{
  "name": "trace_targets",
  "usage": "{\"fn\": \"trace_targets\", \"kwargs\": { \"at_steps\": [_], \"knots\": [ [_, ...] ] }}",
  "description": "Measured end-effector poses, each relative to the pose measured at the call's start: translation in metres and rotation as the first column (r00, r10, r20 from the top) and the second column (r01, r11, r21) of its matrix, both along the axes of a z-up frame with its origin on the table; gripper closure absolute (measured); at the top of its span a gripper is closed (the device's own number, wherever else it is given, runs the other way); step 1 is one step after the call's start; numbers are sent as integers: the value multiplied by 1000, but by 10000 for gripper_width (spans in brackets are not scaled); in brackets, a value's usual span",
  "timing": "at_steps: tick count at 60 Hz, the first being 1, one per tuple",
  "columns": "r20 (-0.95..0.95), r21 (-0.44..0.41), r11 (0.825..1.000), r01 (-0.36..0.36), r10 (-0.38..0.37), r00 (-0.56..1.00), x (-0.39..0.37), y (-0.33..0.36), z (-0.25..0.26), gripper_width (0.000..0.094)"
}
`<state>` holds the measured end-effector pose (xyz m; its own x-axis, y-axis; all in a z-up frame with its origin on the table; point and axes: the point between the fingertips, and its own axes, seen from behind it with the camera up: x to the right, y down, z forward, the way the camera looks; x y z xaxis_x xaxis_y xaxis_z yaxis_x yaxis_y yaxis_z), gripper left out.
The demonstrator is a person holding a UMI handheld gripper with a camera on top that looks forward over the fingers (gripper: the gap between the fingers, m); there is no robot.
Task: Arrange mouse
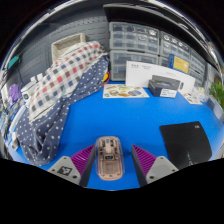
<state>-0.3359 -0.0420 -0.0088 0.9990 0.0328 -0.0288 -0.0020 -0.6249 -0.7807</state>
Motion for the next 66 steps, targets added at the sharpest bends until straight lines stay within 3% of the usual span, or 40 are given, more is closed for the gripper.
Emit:
{"fn": "trace_targets", "kwargs": {
  "at_steps": [7,16,23,29,35,43,49,57,66],
  "knots": [
    [-4,-8,998,65,-65,998,12,4,0,457],
    [-16,-27,998,59,-60,998,13,2,-1,489],
    [0,-48,997,58,-58,998,14,3,-2,582],
    [-19,-60,996,63,-65,998,13,4,-2,583],
    [-75,-73,997,-10,5,997,-6,5,13,585],
    [-69,48,993,-112,115,991,-7,17,101,582],
    [-30,157,978,-139,146,989,25,25,177,581],
    [3,249,959,-136,139,990,94,32,236,579],
    [0,235,969,-70,73,997,188,37,225,581]
  ]
}}
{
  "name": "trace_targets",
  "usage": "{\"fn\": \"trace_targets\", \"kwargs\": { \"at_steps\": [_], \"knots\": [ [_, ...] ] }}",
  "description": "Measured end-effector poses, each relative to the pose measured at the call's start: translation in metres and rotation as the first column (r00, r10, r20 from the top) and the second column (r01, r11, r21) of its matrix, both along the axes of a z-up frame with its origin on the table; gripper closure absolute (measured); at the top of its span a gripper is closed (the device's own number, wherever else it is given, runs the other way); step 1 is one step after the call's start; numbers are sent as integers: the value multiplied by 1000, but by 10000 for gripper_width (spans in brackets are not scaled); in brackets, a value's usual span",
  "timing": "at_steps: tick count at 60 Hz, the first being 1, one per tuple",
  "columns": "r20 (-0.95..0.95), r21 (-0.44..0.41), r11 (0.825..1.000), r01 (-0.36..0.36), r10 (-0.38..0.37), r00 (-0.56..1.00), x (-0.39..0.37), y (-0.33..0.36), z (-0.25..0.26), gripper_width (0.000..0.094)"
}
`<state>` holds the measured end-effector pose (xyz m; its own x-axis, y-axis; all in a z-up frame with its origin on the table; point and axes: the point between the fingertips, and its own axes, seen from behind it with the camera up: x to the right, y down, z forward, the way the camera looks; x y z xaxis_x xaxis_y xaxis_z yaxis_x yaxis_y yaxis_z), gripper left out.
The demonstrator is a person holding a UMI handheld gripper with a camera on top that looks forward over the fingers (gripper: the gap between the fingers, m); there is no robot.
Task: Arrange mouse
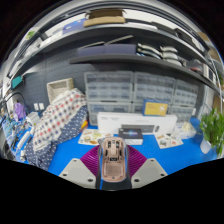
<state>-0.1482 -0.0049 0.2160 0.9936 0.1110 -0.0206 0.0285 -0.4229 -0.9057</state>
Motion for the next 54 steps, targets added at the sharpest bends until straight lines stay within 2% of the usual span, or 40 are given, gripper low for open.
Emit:
{"fn": "trace_targets", "kwargs": {
  "at_steps": [6,14,20,30,32,39,50,54],
  "knots": [
    [-4,-72,996,46,-46,999,50,0,-46,582],
    [7,-190,978,83,-83,997,90,-8,-126,582],
    [9,-281,956,80,-81,997,100,-18,-178,585],
    [2,-355,932,74,-78,997,97,-35,-231,578],
    [4,-325,942,80,-84,996,98,-31,-228,578],
    [12,-298,950,91,-92,996,98,-32,-229,552],
    [-5,-274,957,90,-95,995,96,-31,-229,431],
    [-13,-297,953,65,-72,997,87,-32,-229,229]
  ]
}}
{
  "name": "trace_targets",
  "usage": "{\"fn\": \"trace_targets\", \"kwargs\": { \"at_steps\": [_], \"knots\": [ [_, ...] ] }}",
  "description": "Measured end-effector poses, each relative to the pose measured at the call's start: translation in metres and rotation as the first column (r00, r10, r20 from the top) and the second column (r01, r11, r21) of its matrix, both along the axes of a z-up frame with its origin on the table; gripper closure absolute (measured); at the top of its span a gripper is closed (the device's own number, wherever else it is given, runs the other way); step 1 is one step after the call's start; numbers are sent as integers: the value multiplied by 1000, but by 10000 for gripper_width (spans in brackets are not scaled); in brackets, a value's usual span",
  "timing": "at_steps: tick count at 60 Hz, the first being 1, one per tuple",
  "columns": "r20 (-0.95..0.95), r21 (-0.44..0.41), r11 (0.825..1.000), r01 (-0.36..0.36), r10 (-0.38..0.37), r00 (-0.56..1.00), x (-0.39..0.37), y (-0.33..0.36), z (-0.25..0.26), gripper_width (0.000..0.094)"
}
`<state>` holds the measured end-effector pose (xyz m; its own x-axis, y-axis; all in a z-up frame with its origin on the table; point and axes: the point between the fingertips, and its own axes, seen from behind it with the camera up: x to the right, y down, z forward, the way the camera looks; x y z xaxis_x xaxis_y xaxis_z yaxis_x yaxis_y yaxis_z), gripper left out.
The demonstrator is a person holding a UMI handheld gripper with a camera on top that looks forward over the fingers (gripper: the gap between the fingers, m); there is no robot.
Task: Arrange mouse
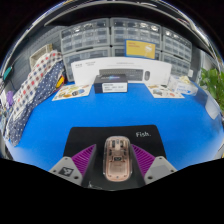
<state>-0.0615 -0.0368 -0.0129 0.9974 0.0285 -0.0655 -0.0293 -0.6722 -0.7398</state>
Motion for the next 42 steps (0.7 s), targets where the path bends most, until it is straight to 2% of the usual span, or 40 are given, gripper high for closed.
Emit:
{"fn": "trace_targets", "kwargs": {
  "at_steps": [5,9,18,28,42],
  "knots": [
    [46,-56,998,-10,13,999,-1,-5,2,134],
    [84,-52,999,-17,21,996,-1,-8,17,89],
    [29,64,998,21,-23,999,-11,-20,97,78],
    [30,182,982,47,-53,998,-11,-59,183,78],
    [39,258,965,57,-70,997,-14,-126,238,76]
  ]
}}
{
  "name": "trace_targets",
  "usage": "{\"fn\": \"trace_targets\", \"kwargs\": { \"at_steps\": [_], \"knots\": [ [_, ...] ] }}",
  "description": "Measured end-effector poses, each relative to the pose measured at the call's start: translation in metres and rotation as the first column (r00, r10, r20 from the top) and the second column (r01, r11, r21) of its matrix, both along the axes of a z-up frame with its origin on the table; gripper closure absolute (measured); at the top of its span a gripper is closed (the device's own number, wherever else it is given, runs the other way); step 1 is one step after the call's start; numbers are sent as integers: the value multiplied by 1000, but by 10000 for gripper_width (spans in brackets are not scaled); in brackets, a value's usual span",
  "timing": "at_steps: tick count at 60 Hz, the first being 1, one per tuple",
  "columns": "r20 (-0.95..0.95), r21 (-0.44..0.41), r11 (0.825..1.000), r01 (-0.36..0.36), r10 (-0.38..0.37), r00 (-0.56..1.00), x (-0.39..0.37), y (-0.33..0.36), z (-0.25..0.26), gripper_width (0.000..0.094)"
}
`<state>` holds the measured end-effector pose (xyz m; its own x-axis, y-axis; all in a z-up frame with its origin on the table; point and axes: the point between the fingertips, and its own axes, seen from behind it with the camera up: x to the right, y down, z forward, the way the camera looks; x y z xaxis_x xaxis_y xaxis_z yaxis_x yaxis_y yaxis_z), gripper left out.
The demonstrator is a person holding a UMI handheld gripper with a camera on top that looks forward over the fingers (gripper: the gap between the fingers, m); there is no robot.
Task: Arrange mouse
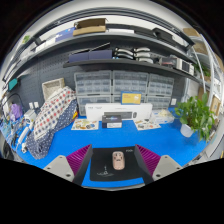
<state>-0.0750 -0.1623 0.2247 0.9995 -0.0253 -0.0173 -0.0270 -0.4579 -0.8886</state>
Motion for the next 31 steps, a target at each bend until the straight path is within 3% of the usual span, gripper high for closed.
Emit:
{"fn": "trace_targets", "kwargs": {
  "at_steps": [31],
  "knots": [
    [7,-21,999,-28,28,1000,-21,-72,3,82]
  ]
}}
